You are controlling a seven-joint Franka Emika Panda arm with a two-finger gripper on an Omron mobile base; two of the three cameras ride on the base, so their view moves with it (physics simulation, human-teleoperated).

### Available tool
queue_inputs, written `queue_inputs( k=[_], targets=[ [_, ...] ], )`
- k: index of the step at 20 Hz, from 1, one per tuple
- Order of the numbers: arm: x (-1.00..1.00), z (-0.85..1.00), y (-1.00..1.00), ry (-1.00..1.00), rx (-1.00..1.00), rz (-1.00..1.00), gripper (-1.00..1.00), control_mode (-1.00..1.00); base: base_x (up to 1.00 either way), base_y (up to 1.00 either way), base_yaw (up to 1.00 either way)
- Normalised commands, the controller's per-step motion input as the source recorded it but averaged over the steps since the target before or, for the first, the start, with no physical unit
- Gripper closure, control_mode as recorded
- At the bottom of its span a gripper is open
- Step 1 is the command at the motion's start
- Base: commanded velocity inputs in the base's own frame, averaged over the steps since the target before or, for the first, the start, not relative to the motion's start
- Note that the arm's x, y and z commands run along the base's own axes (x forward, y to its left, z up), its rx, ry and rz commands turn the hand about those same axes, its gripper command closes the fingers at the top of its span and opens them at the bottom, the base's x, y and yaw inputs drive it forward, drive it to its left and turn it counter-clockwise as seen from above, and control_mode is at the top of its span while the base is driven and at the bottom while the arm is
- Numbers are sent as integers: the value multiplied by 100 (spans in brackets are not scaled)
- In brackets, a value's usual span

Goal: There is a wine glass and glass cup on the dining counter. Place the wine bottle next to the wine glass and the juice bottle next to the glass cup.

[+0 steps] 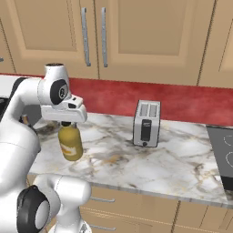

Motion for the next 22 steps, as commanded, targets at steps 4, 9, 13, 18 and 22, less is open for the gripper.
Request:
queue_inputs(
  k=[4, 9, 13, 18, 22],
  targets=[
    [-36, 31, 1, -2, 7, 0, 100, -100, 0, 0, 0],
    [-12, 19, 3, -5, 0, 0, 100, -100, 0, 0, 0],
    [0, 0, 0, 0, 0, 0, 100, -100, 0, 0, 0],
    [0, 0, 0, 0, 0, 0, 100, 100, -2, 0, 0],
    [0, 0, 0, 0, 0, 0, 100, 100, -30, 2, 3]
  ],
)
